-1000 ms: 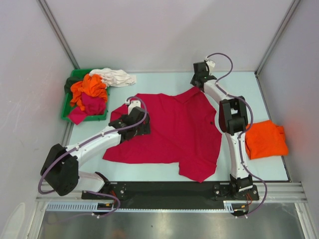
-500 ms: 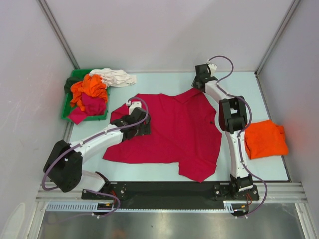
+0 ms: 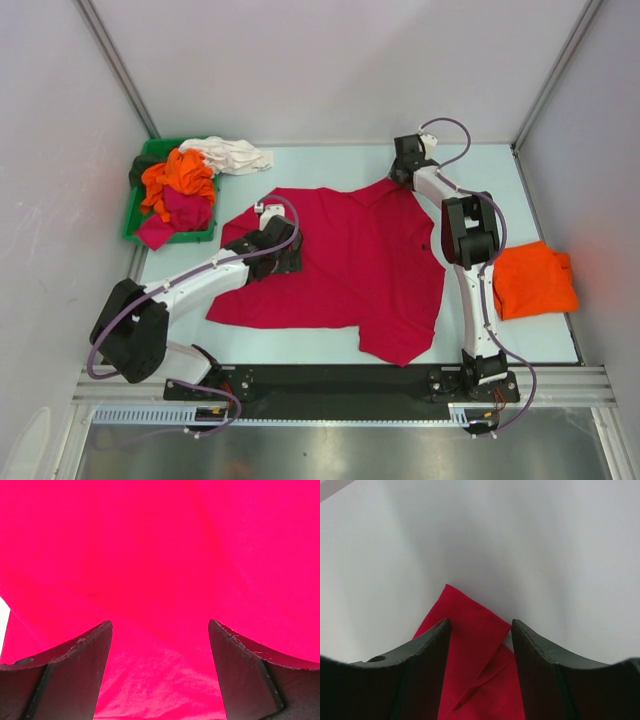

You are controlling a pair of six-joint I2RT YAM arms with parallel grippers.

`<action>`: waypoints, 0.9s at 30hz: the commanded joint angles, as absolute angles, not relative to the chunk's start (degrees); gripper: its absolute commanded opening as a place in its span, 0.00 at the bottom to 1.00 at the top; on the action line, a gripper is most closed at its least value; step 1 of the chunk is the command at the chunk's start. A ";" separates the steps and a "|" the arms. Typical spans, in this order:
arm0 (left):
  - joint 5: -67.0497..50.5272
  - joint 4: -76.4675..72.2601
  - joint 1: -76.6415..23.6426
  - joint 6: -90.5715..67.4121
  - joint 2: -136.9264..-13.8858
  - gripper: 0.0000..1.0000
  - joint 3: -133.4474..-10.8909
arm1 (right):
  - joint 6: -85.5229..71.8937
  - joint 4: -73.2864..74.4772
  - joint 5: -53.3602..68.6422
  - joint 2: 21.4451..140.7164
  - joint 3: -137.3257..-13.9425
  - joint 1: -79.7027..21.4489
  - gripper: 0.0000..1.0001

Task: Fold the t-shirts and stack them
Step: Flatten out the tshirt

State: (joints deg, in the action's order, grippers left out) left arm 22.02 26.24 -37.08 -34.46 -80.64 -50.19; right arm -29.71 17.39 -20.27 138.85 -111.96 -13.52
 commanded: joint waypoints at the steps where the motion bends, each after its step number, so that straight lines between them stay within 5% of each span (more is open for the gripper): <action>1: 22.15 25.66 -36.65 -34.45 -80.42 0.84 -52.38 | -29.18 16.08 -20.57 135.70 -111.53 -13.01 0.57; 3: 22.32 25.75 -36.56 -34.45 -80.25 0.83 -52.21 | -29.27 15.65 -20.65 135.53 -111.45 -12.92 0.53; 12: 23.29 25.84 -36.39 -35.59 -79.89 0.83 -51.95 | -29.79 14.50 -20.65 135.53 -110.57 -13.01 0.00; 27: 26.71 25.22 -31.29 -38.06 -79.36 0.84 -55.10 | -27.34 13.01 -19.60 129.73 -109.86 -14.15 0.00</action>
State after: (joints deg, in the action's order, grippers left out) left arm 24.05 26.22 -32.49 -36.32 -80.58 -51.35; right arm -29.23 14.48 -20.05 134.52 -108.44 -13.93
